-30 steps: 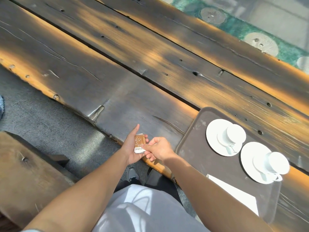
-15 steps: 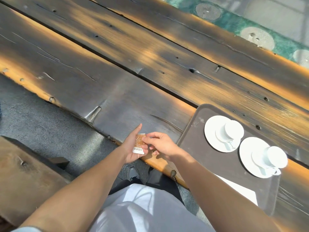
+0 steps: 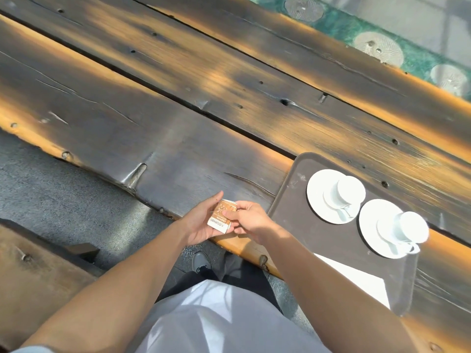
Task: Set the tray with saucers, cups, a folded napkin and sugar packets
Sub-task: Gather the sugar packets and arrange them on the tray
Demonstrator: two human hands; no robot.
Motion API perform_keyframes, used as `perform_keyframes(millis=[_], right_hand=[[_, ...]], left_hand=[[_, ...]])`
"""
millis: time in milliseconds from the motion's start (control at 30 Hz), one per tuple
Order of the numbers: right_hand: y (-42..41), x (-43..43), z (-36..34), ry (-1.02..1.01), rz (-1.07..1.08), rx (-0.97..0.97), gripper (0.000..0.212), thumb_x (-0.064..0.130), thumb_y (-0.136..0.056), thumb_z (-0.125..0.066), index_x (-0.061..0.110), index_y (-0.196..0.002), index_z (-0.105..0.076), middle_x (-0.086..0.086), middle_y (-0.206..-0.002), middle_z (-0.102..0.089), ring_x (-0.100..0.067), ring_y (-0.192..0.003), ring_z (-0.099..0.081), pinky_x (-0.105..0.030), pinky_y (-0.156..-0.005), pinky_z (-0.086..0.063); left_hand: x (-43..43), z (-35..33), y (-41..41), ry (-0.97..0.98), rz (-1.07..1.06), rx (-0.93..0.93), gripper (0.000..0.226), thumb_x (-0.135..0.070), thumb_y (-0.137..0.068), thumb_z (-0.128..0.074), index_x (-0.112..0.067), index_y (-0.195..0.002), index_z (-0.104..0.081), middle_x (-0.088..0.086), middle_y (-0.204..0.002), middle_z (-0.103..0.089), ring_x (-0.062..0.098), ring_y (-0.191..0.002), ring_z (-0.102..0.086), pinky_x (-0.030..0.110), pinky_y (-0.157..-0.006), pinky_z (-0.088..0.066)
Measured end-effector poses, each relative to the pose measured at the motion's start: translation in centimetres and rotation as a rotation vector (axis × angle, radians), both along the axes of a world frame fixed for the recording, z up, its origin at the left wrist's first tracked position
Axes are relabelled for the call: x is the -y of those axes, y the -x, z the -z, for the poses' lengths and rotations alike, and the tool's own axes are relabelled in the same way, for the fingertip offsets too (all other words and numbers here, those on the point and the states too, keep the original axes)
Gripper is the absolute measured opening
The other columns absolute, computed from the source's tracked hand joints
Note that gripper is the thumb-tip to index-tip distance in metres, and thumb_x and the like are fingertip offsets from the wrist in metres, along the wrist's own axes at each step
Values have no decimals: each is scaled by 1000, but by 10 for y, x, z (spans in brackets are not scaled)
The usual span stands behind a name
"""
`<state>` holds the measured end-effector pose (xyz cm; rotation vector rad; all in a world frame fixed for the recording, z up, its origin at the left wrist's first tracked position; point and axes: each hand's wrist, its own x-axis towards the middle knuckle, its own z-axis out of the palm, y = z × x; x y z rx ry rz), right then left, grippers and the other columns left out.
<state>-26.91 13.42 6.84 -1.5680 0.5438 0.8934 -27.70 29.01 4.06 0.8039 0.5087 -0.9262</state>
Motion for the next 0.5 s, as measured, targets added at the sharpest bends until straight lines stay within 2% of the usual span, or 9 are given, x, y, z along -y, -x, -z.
perform_keyframes(millis=[67, 133, 200, 333, 500], right_hand=[[0, 6, 0, 49, 22, 11, 17, 15, -88, -74, 10, -104, -69, -16, -94, -75, -24, -72, -62, -28, -52, -39], [1, 12, -1, 77, 53, 23, 18, 15, -87, -74, 10, -103, -69, -16, -95, -75, -27, -74, -62, -28, -50, -40], [4, 19, 0, 72, 112, 29, 13, 11, -86, -75, 9, -97, -68, -16, -90, -74, -25, -67, -63, -25, -43, -43], [11, 33, 0, 74, 193, 40, 11, 9, -84, -76, 13, -83, -67, -11, -81, -73, -21, -65, -65, -21, -44, -48], [18, 47, -2, 119, 342, 10, 9, 9, -84, -76, 14, -85, -69, -8, -81, -75, -16, -64, -67, -21, -50, -50]], left_hand=[[-1, 2, -3, -41, 55, 38, 50, -35, -91, -66, -1, -128, -59, 26, -122, -64, 39, -117, -61, 54, -102, -48], [0, 3, -7, -111, 115, 84, 41, -24, -91, -67, -2, -124, -63, 24, -123, -66, 36, -116, -64, 47, -94, -55], [5, 3, -10, -170, 154, 109, 33, -18, -89, -69, -2, -118, -67, 22, -116, -70, 31, -109, -68, 39, -85, -59], [18, 5, -12, -209, 218, 143, 31, -16, -90, -68, -1, -117, -68, 19, -113, -72, 28, -109, -69, 41, -94, -56], [37, 4, -11, -219, 239, 141, 27, -18, -89, -70, -7, -113, -72, 15, -112, -73, 25, -108, -69, 38, -95, -55]])
